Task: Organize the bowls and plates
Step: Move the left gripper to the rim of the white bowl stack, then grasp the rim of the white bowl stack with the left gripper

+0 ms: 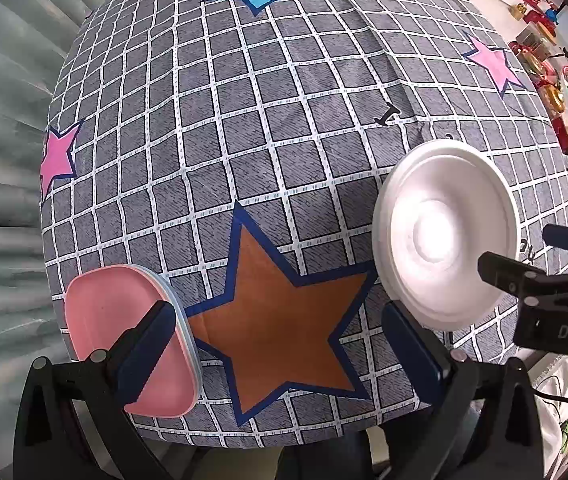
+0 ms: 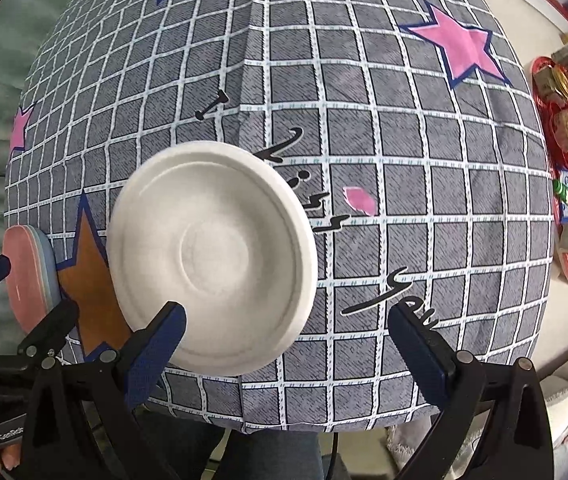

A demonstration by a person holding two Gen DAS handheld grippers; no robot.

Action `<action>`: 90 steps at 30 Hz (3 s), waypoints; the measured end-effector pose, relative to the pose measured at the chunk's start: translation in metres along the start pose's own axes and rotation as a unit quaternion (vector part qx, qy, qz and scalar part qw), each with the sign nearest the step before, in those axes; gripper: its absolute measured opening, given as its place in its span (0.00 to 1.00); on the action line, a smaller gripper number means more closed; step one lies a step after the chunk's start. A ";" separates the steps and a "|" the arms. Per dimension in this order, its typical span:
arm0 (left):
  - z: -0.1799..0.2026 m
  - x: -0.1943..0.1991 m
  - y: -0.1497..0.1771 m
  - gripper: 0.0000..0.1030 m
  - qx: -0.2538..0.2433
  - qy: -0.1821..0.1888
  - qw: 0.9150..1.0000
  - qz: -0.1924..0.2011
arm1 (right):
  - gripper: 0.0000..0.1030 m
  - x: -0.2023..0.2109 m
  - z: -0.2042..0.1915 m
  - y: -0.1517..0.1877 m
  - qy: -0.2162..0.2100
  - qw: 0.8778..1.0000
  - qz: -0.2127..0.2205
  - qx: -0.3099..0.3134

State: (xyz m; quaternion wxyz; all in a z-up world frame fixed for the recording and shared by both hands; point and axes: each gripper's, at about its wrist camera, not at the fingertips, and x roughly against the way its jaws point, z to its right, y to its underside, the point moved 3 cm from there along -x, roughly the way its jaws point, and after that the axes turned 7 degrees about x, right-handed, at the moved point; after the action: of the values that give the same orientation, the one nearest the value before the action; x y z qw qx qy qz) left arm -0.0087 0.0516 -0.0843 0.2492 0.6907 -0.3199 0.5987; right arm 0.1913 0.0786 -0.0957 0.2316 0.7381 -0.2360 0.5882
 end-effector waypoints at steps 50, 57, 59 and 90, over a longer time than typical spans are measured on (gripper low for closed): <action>0.034 -0.007 -0.006 1.00 0.019 -0.008 1.000 -0.004 | 0.99 0.000 0.058 -0.001 0.008 1.000 -0.002 0.015; 0.034 -0.027 -0.008 1.00 -0.007 -0.002 1.000 -0.021 | 0.99 -0.020 0.049 -0.002 0.017 1.000 -0.013 0.005; 0.036 -0.035 -0.010 1.00 -0.002 0.001 1.000 -0.021 | 0.99 -0.033 0.043 -0.001 0.019 1.000 -0.016 0.008; 0.080 -0.098 -0.007 0.38 0.042 0.067 0.996 -0.050 | 0.22 -0.132 -0.041 0.000 -0.102 0.993 -0.043 0.043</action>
State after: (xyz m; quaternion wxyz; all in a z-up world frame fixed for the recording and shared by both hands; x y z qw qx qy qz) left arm 0.0422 0.0122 -0.1935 0.2707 0.6742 -0.2424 0.6430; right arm 0.1345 0.1142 -0.2161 0.1995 0.8131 -0.2003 0.5089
